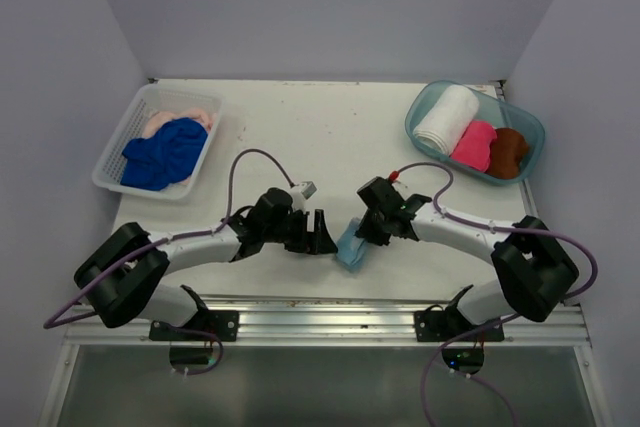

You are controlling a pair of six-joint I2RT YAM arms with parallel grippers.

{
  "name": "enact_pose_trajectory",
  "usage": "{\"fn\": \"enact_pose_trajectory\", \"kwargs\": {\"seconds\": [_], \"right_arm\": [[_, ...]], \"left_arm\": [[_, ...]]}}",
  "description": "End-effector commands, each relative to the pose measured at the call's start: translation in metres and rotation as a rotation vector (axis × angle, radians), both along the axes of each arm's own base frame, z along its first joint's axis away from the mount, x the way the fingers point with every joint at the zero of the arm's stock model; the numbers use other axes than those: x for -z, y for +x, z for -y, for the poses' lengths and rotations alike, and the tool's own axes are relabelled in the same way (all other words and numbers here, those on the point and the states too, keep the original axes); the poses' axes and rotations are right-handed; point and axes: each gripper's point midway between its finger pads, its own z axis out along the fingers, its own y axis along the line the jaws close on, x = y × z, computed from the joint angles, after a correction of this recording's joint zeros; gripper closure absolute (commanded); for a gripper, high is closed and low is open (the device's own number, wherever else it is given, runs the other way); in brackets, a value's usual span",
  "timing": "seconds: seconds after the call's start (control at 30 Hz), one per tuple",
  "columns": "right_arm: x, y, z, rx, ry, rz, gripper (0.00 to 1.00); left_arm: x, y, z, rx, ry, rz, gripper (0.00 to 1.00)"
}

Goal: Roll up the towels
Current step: Roll the towel

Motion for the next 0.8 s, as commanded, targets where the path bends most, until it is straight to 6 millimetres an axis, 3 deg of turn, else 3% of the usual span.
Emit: {"fn": "enact_pose_trajectory", "kwargs": {"seconds": [0.0,0.2,0.23,0.27,0.33,0.37,0.57,0.77], "right_arm": [[0.008,-0.009,0.033,-0.018,-0.208,-0.068,0.90],[-0.002,0.001,0.041,-0.016,-0.301,-0.070,0.85],[-0.003,0.001,0.040,-0.018,-0.302,-0.073,0.86],[-0.003,0.002,0.038,-0.018,-0.305,-0.082,0.86],[0.000,-0.001,0.037,-0.020,-0.314,-0.109,0.87],[-0.001,0.001,0.036,-0.006,-0.308,-0.113,0.87],[0.005,-0.005,0.021,0.017,-0.232,-0.159,0.88],[0.005,-0.003,0.006,0.015,-0.171,-0.180,0.88]], "left_arm": [[-0.006,0.016,-0.011,-0.017,0.084,0.085,0.17],[-0.023,0.021,-0.004,0.036,0.088,0.162,0.18],[-0.030,0.030,-0.002,0.013,0.114,0.207,0.18],[-0.027,0.021,0.001,0.044,0.155,0.218,0.18],[-0.037,0.026,0.008,0.038,0.214,0.310,0.19],[-0.038,0.012,0.021,0.082,0.220,0.337,0.19],[-0.051,-0.006,0.053,0.124,0.165,0.446,0.17],[-0.035,-0.017,0.069,0.159,0.218,0.482,0.15]]}}
